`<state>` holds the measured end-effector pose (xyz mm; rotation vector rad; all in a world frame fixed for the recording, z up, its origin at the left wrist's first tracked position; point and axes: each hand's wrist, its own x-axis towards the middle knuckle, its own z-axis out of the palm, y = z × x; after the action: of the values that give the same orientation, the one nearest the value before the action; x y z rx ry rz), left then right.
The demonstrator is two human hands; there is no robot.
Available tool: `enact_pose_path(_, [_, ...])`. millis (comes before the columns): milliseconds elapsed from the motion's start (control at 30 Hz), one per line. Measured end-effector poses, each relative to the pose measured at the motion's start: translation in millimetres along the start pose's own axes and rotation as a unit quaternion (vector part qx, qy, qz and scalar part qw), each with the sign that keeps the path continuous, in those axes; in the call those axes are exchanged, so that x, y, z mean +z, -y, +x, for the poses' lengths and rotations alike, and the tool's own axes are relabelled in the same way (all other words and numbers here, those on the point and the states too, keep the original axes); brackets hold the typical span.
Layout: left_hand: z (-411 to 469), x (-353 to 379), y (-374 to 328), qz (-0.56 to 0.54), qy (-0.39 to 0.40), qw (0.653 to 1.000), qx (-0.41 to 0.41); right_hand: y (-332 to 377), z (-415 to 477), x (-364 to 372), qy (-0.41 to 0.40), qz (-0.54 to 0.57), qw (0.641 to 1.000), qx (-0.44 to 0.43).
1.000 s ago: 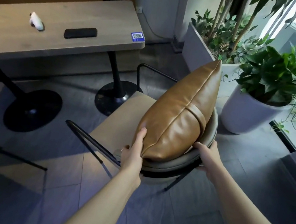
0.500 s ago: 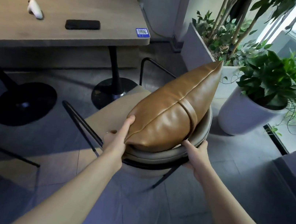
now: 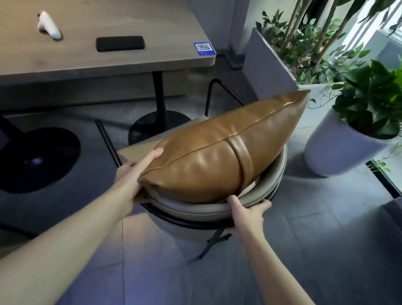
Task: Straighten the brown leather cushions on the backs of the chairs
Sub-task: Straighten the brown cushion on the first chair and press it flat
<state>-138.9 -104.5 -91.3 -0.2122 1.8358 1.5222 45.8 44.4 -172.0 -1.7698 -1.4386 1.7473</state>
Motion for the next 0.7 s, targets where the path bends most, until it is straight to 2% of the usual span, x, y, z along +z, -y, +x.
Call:
enact_pose_path(333, [71, -71, -56, 0.006, -0.002, 1.000, -0.004, 15, -22, 107, -0.007, 0.006, 1.000, 0.009])
enact_pose_path(433, [105, -93, -70, 0.019, 0.020, 0.999, -0.018, 25, -20, 132, 0.011, 0.010, 1.000, 0.013])
enact_pose_path(500, [118, -103, -84, 0.070, 0.048, 0.996, -0.025, 33, -17, 146, 0.025, 0.008, 0.999, 0.019])
enact_pose_path(567, [112, -107, -113, 0.166, 0.058, 0.984, 0.004, 39, -15, 154, 0.033, 0.011, 0.999, 0.025])
enact_pose_path(700, [91, -95, -175, 0.375, -0.057, 0.913, 0.148, 46, -18, 143, 0.076, 0.023, 0.996, 0.050])
